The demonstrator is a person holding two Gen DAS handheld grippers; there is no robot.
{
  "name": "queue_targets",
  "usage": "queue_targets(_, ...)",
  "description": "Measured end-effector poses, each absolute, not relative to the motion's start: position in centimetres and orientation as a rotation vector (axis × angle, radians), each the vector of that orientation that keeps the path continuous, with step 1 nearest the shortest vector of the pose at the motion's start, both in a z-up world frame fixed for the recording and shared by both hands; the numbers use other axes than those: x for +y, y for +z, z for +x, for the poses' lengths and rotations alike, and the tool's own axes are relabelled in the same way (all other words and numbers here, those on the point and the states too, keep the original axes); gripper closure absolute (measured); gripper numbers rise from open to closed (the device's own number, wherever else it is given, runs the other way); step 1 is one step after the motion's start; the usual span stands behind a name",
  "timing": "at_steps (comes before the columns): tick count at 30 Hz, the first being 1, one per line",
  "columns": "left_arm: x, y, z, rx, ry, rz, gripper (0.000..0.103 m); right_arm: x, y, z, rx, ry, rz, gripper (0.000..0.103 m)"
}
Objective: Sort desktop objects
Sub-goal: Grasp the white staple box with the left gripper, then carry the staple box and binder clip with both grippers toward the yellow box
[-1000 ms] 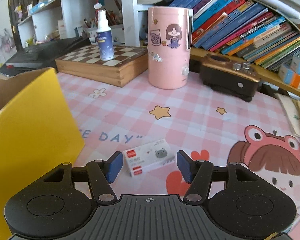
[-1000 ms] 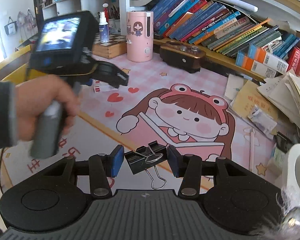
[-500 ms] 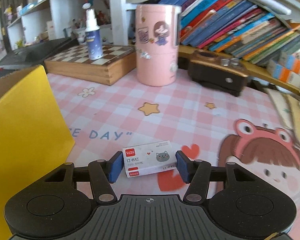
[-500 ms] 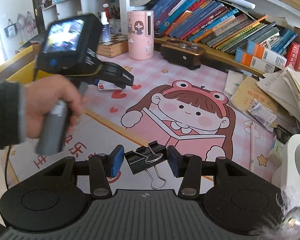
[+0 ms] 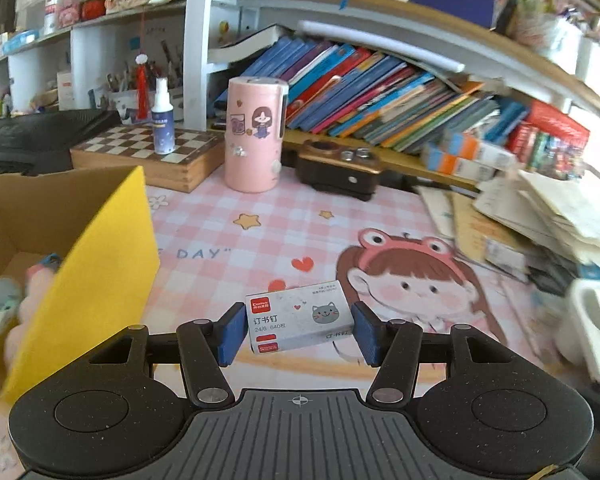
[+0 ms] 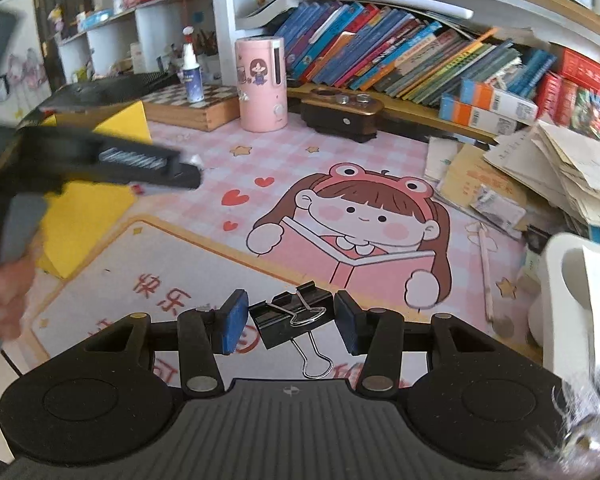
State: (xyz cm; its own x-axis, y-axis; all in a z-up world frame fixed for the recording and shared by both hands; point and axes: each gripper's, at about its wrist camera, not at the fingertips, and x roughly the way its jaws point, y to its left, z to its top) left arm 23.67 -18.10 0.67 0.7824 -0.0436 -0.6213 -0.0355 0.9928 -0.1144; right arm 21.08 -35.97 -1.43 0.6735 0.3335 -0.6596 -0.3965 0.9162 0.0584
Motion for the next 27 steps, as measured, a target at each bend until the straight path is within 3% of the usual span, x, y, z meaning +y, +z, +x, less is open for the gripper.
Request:
queue_targets(9, -15.2, 3.4, 16.3, 0.621, -0.076, -0.101, 0.047, -35.0, 1.4, 16.8, 0.718, 0.337, 0.033, 0.059)
queue_targets(14, -14.4, 2.7, 12.5, 0.592, -0.093, 0.024, 0.047, -32.9, 1.6, 14.4, 0.729, 0.318, 0.039, 0.059)
queue_targets(27, -7.1, 1.6, 5.2, 0.664, -0.126, -0.006, 0.047, -25.4, 0.7, 7.1, 0.806, 0.323, 0.029, 0.059)
